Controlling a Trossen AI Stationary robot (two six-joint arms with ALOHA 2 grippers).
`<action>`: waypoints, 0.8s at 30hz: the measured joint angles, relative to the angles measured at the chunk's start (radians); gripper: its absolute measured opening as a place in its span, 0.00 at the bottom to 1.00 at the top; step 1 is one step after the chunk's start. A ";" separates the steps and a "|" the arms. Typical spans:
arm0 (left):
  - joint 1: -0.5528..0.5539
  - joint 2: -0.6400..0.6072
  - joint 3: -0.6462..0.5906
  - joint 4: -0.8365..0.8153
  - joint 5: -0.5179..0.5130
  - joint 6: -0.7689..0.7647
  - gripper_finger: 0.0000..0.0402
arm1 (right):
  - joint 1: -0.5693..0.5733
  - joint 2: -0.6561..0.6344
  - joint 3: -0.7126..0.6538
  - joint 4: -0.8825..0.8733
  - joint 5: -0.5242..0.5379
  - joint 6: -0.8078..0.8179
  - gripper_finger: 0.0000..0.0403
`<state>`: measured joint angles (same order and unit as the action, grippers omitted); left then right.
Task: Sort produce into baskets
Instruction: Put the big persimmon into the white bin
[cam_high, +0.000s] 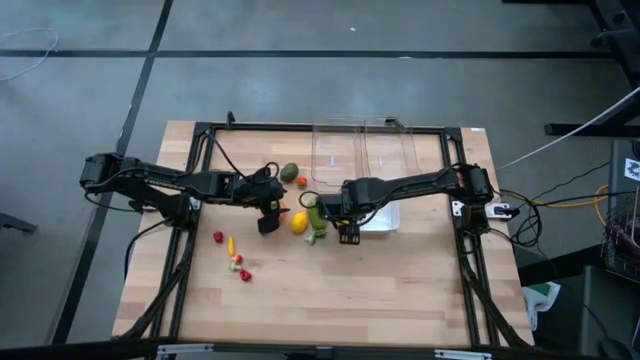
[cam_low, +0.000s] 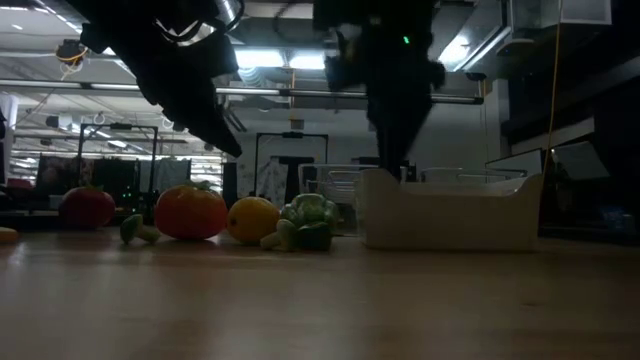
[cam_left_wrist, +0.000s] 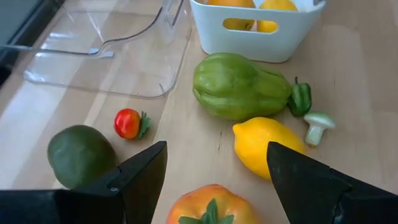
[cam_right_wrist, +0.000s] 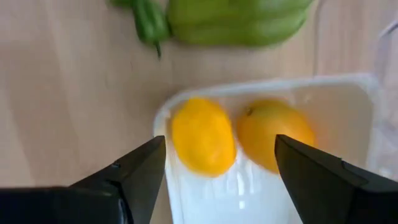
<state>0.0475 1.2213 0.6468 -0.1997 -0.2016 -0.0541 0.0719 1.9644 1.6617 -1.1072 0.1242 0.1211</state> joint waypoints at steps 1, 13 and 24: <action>0.000 -0.001 0.000 0.000 0.000 0.018 0.68 | 0.000 0.000 0.021 0.003 0.005 -0.006 0.74; 0.000 -0.049 0.000 -0.011 0.000 0.028 0.68 | 0.000 0.000 0.089 0.467 0.015 -0.025 0.74; 0.000 -0.157 0.000 -0.148 0.000 -0.025 0.68 | 0.000 0.000 0.089 0.756 0.015 -0.025 0.74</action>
<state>0.0475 1.0646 0.6468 -0.3479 -0.2016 -0.0792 0.0715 1.9644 1.7504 -0.3510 0.1389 0.0963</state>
